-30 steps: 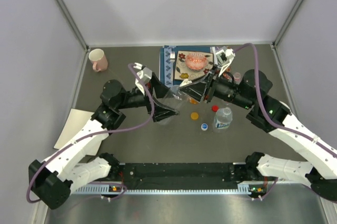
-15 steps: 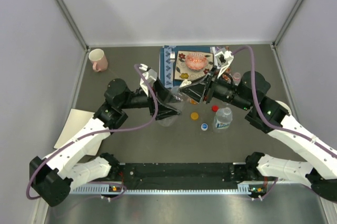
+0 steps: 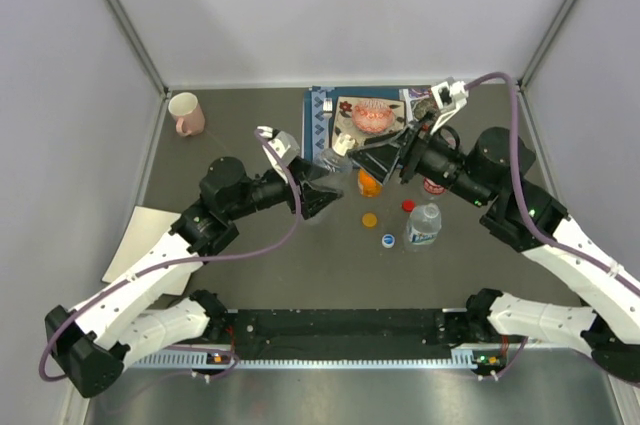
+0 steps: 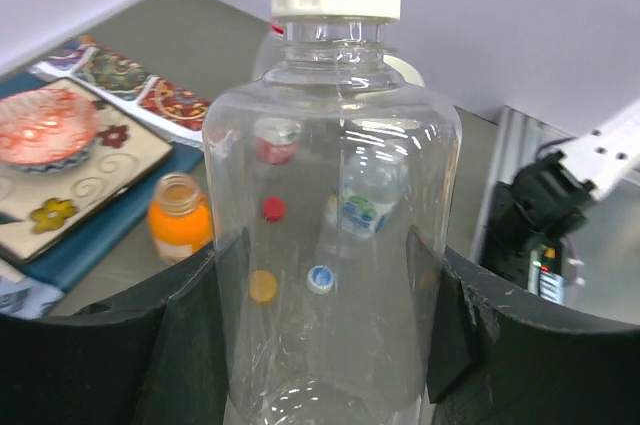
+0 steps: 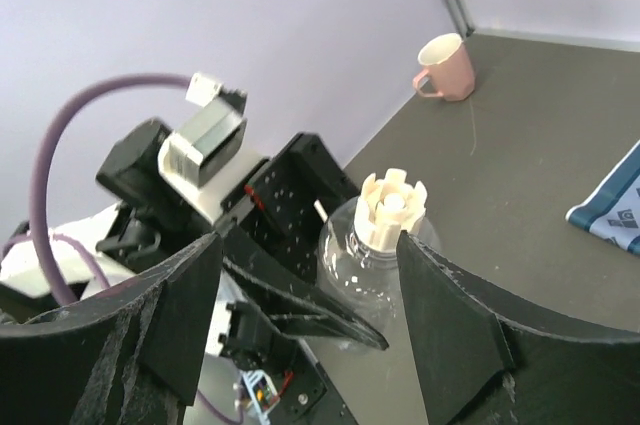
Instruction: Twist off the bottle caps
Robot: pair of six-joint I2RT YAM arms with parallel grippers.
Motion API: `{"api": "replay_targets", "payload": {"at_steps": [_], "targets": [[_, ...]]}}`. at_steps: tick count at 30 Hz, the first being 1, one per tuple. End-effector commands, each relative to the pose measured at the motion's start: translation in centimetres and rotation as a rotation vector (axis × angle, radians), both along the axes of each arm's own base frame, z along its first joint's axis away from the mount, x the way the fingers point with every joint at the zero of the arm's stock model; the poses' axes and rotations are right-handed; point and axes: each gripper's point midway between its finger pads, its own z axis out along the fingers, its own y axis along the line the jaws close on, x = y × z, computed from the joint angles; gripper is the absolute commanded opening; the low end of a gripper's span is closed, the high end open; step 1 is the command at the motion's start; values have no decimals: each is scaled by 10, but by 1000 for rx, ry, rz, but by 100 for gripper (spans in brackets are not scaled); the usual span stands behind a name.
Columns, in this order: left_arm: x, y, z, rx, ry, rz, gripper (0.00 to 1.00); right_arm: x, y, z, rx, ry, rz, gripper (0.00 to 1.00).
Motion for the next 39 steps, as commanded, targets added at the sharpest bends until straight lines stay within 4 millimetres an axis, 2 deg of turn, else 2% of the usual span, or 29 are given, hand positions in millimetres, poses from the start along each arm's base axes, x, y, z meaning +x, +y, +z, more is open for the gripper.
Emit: {"api": "replay_targets", "payload": {"at_steps": [1,5,10,17,29,32,33,36,39], "targets": [[29,20,28,2,-139,258,43,20,-2,17,26,53,-106,70],[35,24,28,13,-151,332,40,31,5,19,25,73,-136,69],[37,25,28,23,-167,361,40,44,14,9,-17,103,-171,69],[36,23,24,34,-161,360,40,51,30,8,-41,97,-168,68],[33,20,22,37,-162,349,39,70,51,-17,-99,129,-183,60],[33,20,22,37,-162,350,39,72,53,-21,-108,131,-182,48],[33,20,22,37,-162,347,39,72,53,-22,-109,129,-182,40],[32,20,22,37,-163,344,39,72,52,-26,-115,126,-188,24],[30,18,23,35,-166,329,40,74,47,-31,-136,112,-206,11]]}}
